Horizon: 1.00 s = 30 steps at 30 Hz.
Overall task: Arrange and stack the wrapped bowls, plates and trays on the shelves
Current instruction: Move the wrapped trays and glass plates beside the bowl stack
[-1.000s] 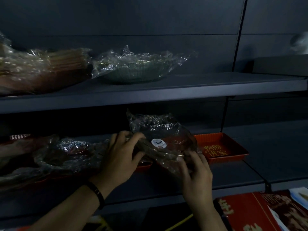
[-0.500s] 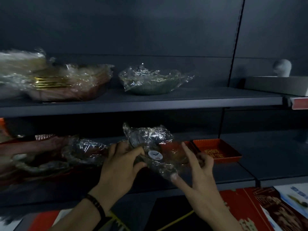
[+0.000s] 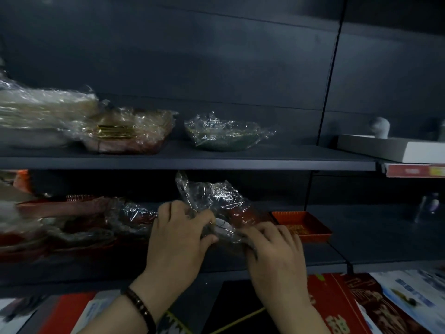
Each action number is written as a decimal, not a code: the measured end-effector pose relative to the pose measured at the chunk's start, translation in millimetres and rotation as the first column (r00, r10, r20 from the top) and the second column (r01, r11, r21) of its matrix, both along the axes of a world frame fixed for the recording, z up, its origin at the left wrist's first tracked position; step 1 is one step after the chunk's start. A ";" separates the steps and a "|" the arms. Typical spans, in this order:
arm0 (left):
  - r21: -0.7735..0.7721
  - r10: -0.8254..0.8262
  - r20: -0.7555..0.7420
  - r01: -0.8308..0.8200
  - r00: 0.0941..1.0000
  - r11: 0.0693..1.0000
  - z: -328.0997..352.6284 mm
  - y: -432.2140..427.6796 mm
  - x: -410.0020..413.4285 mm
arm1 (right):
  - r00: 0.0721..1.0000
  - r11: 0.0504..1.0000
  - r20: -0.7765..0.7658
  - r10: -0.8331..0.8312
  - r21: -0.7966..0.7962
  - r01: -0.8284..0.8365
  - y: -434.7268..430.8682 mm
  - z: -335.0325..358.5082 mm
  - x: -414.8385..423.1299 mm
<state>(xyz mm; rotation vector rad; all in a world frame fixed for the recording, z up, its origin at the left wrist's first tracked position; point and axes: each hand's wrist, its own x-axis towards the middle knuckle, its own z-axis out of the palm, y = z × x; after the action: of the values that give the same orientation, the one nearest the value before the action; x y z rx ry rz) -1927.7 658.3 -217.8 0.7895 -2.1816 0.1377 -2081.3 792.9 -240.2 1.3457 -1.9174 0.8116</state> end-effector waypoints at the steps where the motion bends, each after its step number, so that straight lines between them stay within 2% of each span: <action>1: 0.003 -0.015 -0.005 0.015 1.000 1.000 3.6 4.0 4.0 | 1.000 1.000 -0.010 0.016 -0.014 -0.016 2.7 3.5 0.4; 5: 0.138 -0.137 -0.068 0.146 0.988 0.980 20.1 16.5 26.8 | 0.997 0.992 -0.016 0.077 -0.097 -0.078 18.7 25.2 6.9; 11: -0.024 -0.156 -0.175 0.155 0.972 0.988 61.3 12.1 63.7 | 0.987 0.974 -0.098 0.128 -0.177 -0.144 52.4 65.9 8.0; 14: -0.032 -0.197 -0.186 0.194 0.963 0.980 78.9 14.4 72.4 | 0.984 0.962 -0.083 0.156 -0.212 -0.170 61.4 75.4 14.5; 19: 0.008 -0.280 -0.110 0.283 0.954 0.959 100.8 22.9 85.4 | 0.986 0.951 -0.099 0.134 -0.267 -0.156 76.2 91.8 26.1; 23: -0.093 -0.266 -0.115 0.256 0.957 0.962 125.2 27.5 87.5 | 0.992 0.952 -0.066 0.108 -0.280 -0.123 79.1 106.8 25.7; 27: -0.161 -0.288 -0.194 0.259 0.938 0.952 156.5 19.2 80.1 | 0.979 0.919 -0.130 0.155 -0.344 -0.191 64.2 136.5 16.7; 30: -0.174 -0.221 -0.222 0.185 0.950 0.967 182.3 -1.8 62.7 | 0.980 0.922 -0.117 0.162 -0.336 -0.193 38.4 164.9 -2.9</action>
<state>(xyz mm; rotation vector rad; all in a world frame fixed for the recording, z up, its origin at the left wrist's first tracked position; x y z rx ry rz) -1865.0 656.5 -35.5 0.4658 -1.9816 0.0958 -2084.1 831.4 -75.2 1.3218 -1.5123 1.1031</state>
